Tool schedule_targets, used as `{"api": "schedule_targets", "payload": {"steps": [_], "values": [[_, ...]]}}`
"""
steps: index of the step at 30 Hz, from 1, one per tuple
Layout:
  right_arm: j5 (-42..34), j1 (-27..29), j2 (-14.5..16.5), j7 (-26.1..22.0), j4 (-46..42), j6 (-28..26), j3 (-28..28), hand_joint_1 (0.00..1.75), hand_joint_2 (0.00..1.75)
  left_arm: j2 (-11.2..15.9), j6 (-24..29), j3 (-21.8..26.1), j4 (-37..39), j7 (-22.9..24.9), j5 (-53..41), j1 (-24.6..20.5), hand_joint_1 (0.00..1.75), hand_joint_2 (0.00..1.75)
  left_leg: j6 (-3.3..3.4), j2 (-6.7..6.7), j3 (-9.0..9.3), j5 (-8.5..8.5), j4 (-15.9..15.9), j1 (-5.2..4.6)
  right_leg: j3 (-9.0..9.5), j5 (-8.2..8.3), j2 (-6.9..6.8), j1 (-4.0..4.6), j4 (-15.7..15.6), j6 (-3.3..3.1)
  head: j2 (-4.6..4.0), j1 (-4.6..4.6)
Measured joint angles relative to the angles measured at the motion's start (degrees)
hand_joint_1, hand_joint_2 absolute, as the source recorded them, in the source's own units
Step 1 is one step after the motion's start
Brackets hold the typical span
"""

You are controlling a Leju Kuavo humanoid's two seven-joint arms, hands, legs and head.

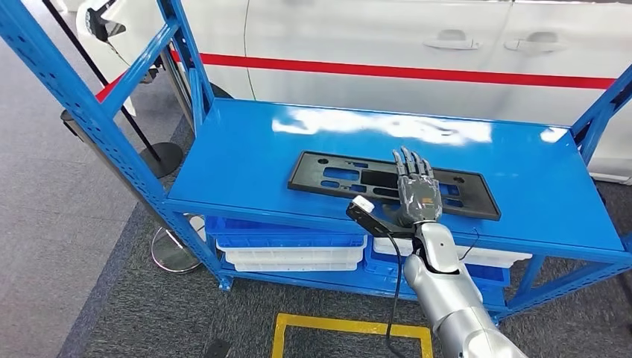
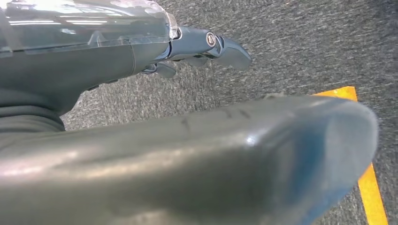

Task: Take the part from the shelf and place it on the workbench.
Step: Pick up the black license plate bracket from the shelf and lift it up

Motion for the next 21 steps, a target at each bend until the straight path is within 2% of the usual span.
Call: {"api": "schedule_targets", "payload": {"steps": [1,2,3,4,5,6,7,8,10,12,13,15,16,17,18,20,21], "values": [[0.6,0.0,0.0,0.6,0.3,0.3,0.1,0.00,1.75,0.0,0.2,0.0,0.0,0.2,0.0,0.1,0.00,0.00,-0.09,0.00,-1.76,-0.29,2.5,0.01,0.25,-0.28,0.01,0.07,0.1,-0.07,0.00,0.00],[1.4,-0.1,0.0,1.3,0.6,0.7,0.2,0.00,1.75,0.0,0.4,0.0,0.0,0.4,-0.1,0.2,0.00,0.00,-0.13,0.00,-2.59,0.60,3.0,0.01,0.54,-0.58,0.05,0.11,0.2,-0.07,0.00,0.00],[2.1,-0.3,0.0,2.1,0.9,0.9,0.3,0.00,1.75,0.0,0.5,0.0,0.0,0.5,-0.1,0.2,0.00,0.00,-0.08,0.01,-2.26,2.63,1.1,0.01,0.90,-0.93,0.12,0.11,0.3,0.00,0.00,0.00],[3.0,-0.6,0.0,2.9,1.3,1.3,0.5,0.00,1.75,0.0,0.7,0.0,0.0,0.5,-0.1,0.2,0.00,0.00,0.05,0.04,-0.92,5.44,-2.8,0.01,1.31,-1.36,0.18,0.11,0.5,0.14,-0.01,0.00],[4.0,-1.1,0.0,3.7,1.8,1.6,0.7,0.00,1.75,0.0,0.8,0.0,0.0,0.5,-0.1,0.2,0.00,0.00,0.23,0.07,0.68,7.57,-6.7,-0.06,1.62,-1.79,0.23,0.21,0.7,0.36,-0.01,0.01],[5.0,-1.7,0.0,4.6,2.4,2.1,1.0,0.00,1.75,0.0,0.9,0.0,0.0,0.5,-0.1,0.2,0.00,0.00,0.46,0.07,2.02,8.96,-10.0,-0.14,1.76,-2.17,0.28,0.31,0.9,0.60,-0.01,0.01],[5.9,-2.2,0.0,5.3,2.9,2.5,1.2,0.00,1.75,0.0,1.0,0.0,0.0,0.5,-0.1,0.1,0.00,0.00,0.69,0.06,2.81,9.56,-12.0,-0.21,1.77,-2.42,0.30,0.40,1.1,0.88,-0.01,0.02],[6.6,-2.5,0.0,5.9,3.4,2.9,1.4,0.00,1.75,0.0,1.0,0.0,0.0,0.5,-0.1,0.1,0.00,0.00,0.92,0.00,3.00,9.29,-12.4,-0.30,1.69,-2.53,0.31,0.50,1.2,1.14,-0.01,0.03],[7.4,-2.9,-0.1,6.5,4.1,3.1,1.6,0.86,1.75,0.0,1.1,0.0,0.0,0.5,-0.1,0.1,0.00,0.00,1.44,-0.10,3.00,9.27,-12.7,-0.22,1.61,-2.75,0.26,0.43,1.3,1.65,0.00,0.03],[8.1,-3.4,-0.1,6.9,4.7,3.7,1.8,1.73,1.75,0.0,1.2,0.0,0.0,0.5,-0.1,0.2,0.00,0.00,2.03,-0.11,3.24,9.28,-13.0,-0.02,0.74,-4.18,0.23,0.24,3.3,2.33,0.00,0.03],[8.6,-3.8,-0.1,7.2,5.2,4.4,2.0,1.75,1.75,-0.1,1.2,0.1,0.0,0.5,-0.1,0.1,0.00,0.00,2.28,-0.08,3.35,9.27,-13.2,0.09,-0.61,-5.63,0.23,0.10,6.1,2.69,-0.01,0.04],[9.6,-4.3,-0.1,7.7,6.5,6.2,2.4,1.75,1.75,-0.1,1.2,0.1,0.0,0.3,-0.1,0.0,0.00,0.00,2.55,-0.06,3.39,9.15,-13.2,0.09,-4.79,-8.81,0.21,-0.14,13.9,3.21,-0.01,0.04],[9.9,-4.4,-0.1,7.9,7.2,7.0,2.7,1.75,1.75,-0.1,1.2,0.1,0.0,0.3,0.0,0.0,0.00,0.00,2.59,-0.08,3.42,9.09,-13.2,0.08,-6.61,-9.51,0.20,-0.26,16.9,3.36,-0.01,0.04],[10.0,-4.4,-0.1,8.1,7.9,7.4,2.9,1.75,1.75,-0.1,1.2,0.1,0.0,0.3,0.0,0.1,0.00,0.00,2.59,-0.13,3.48,9.04,-13.2,0.08,-7.55,-9.12,0.20,-0.35,18.0,3.41,0.00,0.04],[9.9,-4.5,-0.1,8.1,8.4,7.7,3.0,1.75,1.75,-0.2,1.3,0.2,0.0,0.2,0.1,0.1,0.00,0.00,2.54,-0.19,3.60,8.97,-13.2,0.08,-7.29,-7.56,0.20,-0.42,16.7,3.36,-0.01,0.04],[9.8,-4.9,0.0,8.1,9.3,7.8,3.1,1.75,1.75,-0.2,1.5,0.3,0.0,0.1,0.1,0.1,0.00,0.00,2.30,-0.33,3.93,8.79,-13.2,0.08,-4.14,-3.01,0.20,-0.44,9.0,2.97,-0.01,0.04],[9.6,-5.2,0.2,8.0,9.6,7.9,3.2,1.75,1.75,-0.3,1.5,0.4,0.0,0.1,0.1,0.1,0.00,0.00,2.09,-0.37,4.01,8.70,-13.1,-0.01,-2.44,-1.40,0.20,-0.30,5.2,2.67,-0.01,0.04]]}}
